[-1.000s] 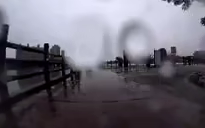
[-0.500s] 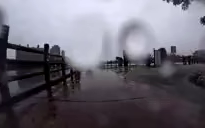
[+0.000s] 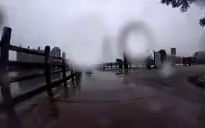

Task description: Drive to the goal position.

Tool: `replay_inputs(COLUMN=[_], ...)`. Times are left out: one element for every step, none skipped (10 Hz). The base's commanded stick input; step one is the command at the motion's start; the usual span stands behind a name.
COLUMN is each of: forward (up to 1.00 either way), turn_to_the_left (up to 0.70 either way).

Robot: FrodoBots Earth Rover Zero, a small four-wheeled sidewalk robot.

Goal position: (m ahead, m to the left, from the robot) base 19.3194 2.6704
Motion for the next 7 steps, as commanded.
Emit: replay_inputs(forward=[-0.82,0.86,-0.27,0.6,0.0,0.0,0.0], turn_to_the_left=[0.0,0.0,0.0,0.0,0.0,0.0,0.0])
